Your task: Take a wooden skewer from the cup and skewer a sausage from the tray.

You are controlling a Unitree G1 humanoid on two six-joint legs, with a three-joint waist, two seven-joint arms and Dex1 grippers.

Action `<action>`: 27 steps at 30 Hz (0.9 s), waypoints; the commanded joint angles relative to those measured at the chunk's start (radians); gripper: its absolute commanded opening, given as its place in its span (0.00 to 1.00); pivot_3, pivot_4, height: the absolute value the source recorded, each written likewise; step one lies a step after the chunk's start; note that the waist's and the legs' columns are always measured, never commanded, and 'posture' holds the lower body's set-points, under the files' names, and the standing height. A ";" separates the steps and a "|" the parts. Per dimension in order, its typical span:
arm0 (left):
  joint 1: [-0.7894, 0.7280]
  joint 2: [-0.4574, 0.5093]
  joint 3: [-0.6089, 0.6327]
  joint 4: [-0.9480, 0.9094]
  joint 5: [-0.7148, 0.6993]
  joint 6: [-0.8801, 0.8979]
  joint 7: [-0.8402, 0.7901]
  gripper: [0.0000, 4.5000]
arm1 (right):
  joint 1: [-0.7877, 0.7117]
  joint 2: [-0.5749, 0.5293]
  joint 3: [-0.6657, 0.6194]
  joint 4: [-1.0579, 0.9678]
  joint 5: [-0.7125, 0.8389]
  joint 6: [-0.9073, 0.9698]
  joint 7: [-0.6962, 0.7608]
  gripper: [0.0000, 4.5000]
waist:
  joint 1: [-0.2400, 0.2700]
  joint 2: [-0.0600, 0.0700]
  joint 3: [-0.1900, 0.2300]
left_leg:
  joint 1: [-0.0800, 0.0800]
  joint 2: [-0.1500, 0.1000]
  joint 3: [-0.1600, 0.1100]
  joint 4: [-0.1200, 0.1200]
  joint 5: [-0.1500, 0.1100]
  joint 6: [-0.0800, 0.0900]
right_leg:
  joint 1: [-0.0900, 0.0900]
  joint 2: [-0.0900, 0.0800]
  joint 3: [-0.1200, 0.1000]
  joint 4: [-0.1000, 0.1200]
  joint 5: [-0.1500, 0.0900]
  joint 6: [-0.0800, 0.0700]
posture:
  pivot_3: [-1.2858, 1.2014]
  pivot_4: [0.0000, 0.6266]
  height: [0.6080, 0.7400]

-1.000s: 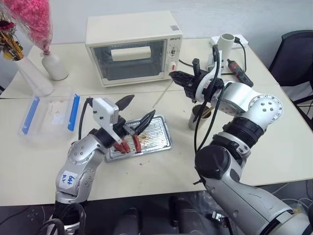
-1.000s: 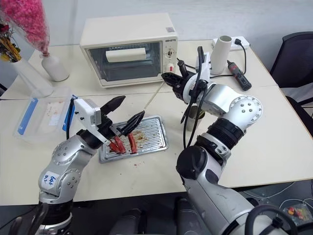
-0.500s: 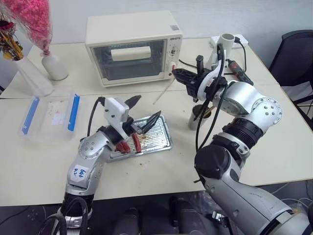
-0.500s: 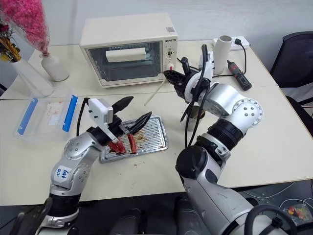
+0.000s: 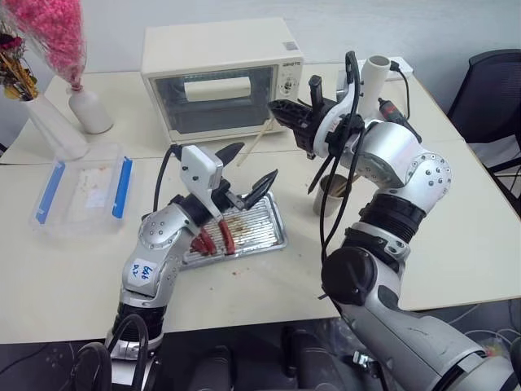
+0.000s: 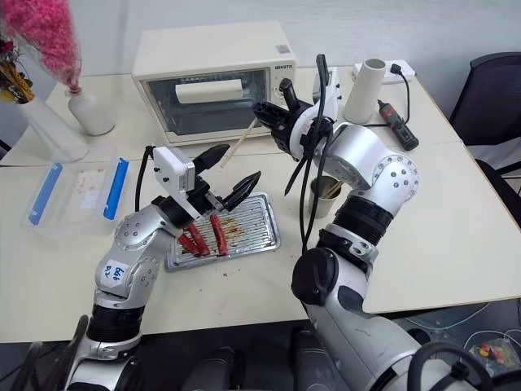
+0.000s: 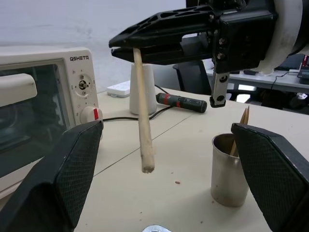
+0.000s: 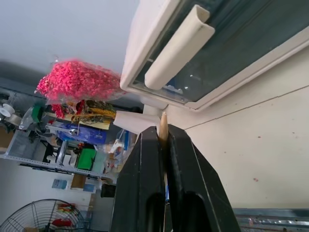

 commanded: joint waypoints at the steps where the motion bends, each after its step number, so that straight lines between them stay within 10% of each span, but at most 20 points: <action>1: -0.025 -0.013 0.013 0.001 0.015 -0.040 0.016 0.96 | 0.071 0.106 0.079 -0.007 0.111 -0.060 -0.037 0.00 | 0.000 0.000 0.000 | 0.000 0.000 0.000 0.000 0.000 0.000 | 0.000 0.000 0.000 0.000 0.000 0.000 | 0.52 0.24 1.00; 7: -0.043 -0.030 0.019 0.007 0.029 -0.052 0.041 0.61 | 0.128 0.051 0.203 0.001 0.229 -0.152 -0.083 0.00 | 0.000 0.000 0.000 | 0.000 0.000 0.000 0.000 0.000 0.000 | 0.000 0.000 0.000 -0.001 0.000 0.000 | 0.52 0.24 1.00; 27: 0.037 -0.008 0.065 -0.143 0.007 0.021 0.088 0.61 | 0.219 -0.107 0.453 0.008 0.389 -0.371 -0.068 0.00 | 0.000 0.000 0.000 | -0.001 0.001 0.000 0.000 0.000 0.001 | 0.000 -0.001 0.003 -0.002 0.000 0.001 | 0.52 0.24 1.00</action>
